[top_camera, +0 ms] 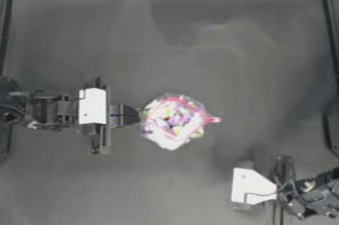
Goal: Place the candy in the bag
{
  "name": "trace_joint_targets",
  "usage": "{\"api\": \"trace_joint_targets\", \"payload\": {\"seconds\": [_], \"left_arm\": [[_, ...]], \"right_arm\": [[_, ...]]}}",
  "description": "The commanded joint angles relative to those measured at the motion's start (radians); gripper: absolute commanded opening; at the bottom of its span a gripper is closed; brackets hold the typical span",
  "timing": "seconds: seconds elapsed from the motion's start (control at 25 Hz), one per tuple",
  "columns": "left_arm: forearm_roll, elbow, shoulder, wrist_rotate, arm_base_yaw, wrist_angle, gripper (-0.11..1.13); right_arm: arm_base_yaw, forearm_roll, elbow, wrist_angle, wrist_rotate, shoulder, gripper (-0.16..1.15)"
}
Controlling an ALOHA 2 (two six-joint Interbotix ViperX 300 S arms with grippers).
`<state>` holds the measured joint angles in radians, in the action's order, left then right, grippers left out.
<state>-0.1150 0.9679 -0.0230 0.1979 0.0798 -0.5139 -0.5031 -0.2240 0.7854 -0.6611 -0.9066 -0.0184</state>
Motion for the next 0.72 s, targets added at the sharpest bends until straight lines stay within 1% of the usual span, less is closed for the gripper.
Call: {"api": "trace_joint_targets", "payload": {"seconds": [0.04,0.28,0.56,0.72], "left_arm": [[0.003,-0.018,-0.021,0.0,-0.002,-0.008,0.04],[0.003,-0.018,-0.021,0.0,-0.002,-0.008,0.04],[0.005,-0.018,-0.021,0.002,-0.002,-0.008,0.04],[0.006,-0.018,-0.021,0.003,-0.002,-0.008,0.04]], "right_arm": [[0.003,-0.026,-0.014,-0.025,-0.002,0.031,0.3],[0.023,-0.143,-0.048,-0.066,-0.005,0.135,0.29],[0.103,-0.278,-0.066,-0.04,0.006,0.275,0.29],[0.172,-0.31,-0.069,0.029,0.025,0.324,0.29]]}}
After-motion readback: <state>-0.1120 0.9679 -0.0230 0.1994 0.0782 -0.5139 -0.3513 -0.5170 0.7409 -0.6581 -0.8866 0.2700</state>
